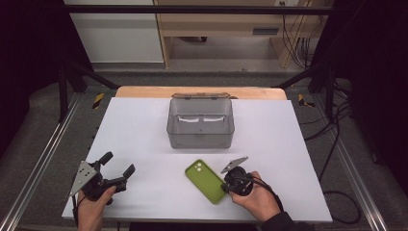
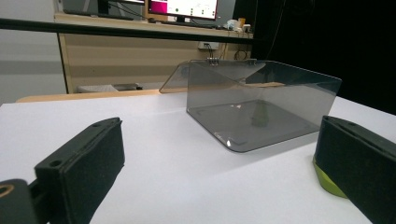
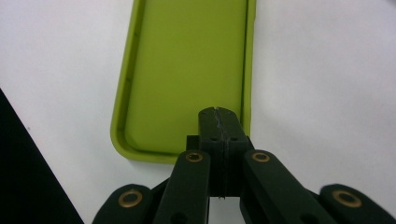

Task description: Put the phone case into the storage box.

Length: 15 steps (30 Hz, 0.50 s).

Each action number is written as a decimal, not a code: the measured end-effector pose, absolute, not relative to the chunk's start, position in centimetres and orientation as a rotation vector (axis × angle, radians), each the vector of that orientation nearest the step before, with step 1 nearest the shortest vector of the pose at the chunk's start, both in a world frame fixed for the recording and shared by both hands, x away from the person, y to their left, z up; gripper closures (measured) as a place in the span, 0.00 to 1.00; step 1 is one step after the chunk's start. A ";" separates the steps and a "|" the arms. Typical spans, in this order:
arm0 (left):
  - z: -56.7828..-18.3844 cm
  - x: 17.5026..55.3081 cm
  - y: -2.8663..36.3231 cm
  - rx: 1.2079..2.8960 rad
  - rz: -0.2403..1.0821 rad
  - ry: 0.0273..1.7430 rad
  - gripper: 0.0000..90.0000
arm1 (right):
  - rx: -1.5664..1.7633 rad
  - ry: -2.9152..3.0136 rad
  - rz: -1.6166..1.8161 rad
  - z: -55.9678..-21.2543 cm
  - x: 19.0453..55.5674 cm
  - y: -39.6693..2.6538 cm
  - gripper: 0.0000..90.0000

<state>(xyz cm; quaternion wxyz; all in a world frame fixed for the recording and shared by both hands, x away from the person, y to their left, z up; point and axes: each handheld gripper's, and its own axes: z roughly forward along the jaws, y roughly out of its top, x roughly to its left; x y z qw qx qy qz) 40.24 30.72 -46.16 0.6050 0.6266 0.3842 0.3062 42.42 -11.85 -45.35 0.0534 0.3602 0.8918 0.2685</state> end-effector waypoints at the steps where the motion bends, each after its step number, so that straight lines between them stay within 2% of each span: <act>1: -46.2 40.2 30.7 1.450 0.708 0.887 0.01 | 1.090 2.689 0.854 -45.1 42.4 -11.9 1.00; 7: -46.2 40.3 30.3 1.467 0.704 0.873 0.01 | 1.061 2.537 1.031 -43.2 42.2 -12.2 0.97; 12: -46.2 40.1 30.4 1.462 0.704 0.875 0.01 | 1.028 2.504 1.063 -42.9 42.0 -11.9 0.76; 15: -46.2 40.2 30.4 1.460 0.705 0.871 0.01 | 1.001 2.525 1.044 -43.1 41.8 -11.2 0.60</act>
